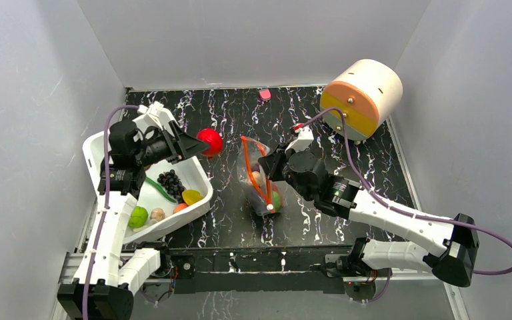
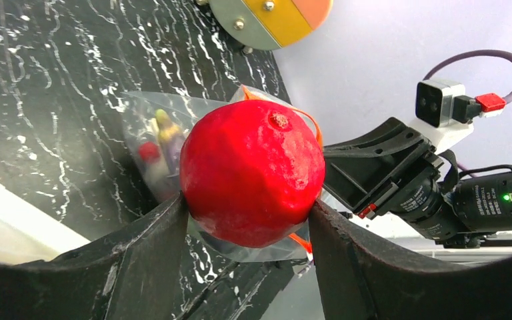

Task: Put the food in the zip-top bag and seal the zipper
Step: Place the fake fruit in the zipper food storage bag.

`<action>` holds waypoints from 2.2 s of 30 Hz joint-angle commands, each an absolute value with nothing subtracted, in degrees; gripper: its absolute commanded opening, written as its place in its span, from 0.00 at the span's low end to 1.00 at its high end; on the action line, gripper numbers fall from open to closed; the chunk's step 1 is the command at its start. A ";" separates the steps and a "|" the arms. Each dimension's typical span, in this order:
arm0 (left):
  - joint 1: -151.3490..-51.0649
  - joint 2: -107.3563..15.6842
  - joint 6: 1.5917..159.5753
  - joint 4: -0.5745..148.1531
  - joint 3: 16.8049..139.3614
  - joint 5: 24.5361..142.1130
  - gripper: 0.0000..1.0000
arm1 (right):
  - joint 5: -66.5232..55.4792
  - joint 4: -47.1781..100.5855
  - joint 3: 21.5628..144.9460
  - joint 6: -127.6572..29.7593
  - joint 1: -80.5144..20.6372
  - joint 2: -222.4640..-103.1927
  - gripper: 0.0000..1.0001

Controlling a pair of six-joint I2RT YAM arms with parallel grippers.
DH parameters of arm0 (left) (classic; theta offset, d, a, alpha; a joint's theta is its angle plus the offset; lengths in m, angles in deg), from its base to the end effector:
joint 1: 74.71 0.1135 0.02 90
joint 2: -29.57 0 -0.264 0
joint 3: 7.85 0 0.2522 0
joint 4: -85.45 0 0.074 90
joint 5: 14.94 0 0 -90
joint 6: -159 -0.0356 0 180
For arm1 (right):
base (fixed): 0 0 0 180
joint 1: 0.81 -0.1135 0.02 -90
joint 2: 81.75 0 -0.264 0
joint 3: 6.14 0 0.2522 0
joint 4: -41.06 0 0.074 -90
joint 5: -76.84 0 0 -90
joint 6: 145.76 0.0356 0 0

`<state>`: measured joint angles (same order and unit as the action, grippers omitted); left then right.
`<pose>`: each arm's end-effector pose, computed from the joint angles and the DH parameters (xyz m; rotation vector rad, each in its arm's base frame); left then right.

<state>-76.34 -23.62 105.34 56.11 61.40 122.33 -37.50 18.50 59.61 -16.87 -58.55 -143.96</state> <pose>0.1989 -0.0318 0.3721 0.0577 1.8913 -1.2002 0.1455 0.2029 0.3279 -0.0232 1.9426 0.7471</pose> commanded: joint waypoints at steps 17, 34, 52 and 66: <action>-92.24 -28.83 113.43 69.80 55.83 117.39 0.39 | -33.10 32.91 64.02 -17.18 -58.47 -145.78 0.00; -101.24 -36.30 107.91 59.30 60.18 103.97 0.39 | -27.68 35.64 63.40 -20.18 -58.47 -148.59 0.00; -103.61 -35.57 119.15 68.07 56.93 108.06 0.61 | -28.74 31.60 67.45 -17.22 -58.38 -154.47 0.00; -103.89 -30.88 119.59 68.19 57.46 110.33 0.78 | -30.63 31.41 66.25 -15.84 -58.29 -153.59 0.00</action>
